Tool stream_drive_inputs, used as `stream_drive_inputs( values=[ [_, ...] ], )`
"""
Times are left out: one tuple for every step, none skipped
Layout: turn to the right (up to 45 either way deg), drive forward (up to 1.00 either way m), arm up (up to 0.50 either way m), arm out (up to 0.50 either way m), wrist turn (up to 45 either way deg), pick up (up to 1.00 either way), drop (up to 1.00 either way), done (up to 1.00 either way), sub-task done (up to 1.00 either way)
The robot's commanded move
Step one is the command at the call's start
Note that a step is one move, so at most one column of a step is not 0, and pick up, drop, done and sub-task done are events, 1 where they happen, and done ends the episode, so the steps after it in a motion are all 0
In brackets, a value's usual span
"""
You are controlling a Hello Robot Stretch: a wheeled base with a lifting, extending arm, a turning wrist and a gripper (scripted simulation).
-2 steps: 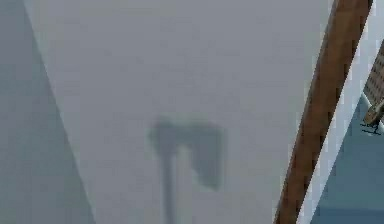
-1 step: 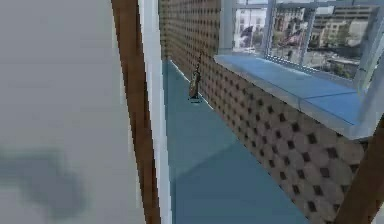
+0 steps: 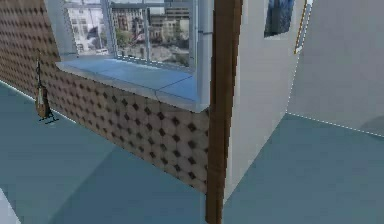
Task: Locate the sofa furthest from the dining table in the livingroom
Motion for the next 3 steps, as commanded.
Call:
stream_drive_inputs(
  values=[
    [0.0,0.5,0.0,0.0,0.0,0.0,0.0,0.0,0.0],
    [-42.0,0.0,0.0,0.0,0.0,0.0,0.0,0.0,0.0],
    [0.0,1.0,0.0,0.0,0.0,0.0,0.0,0.0,0.0]
  ],
)
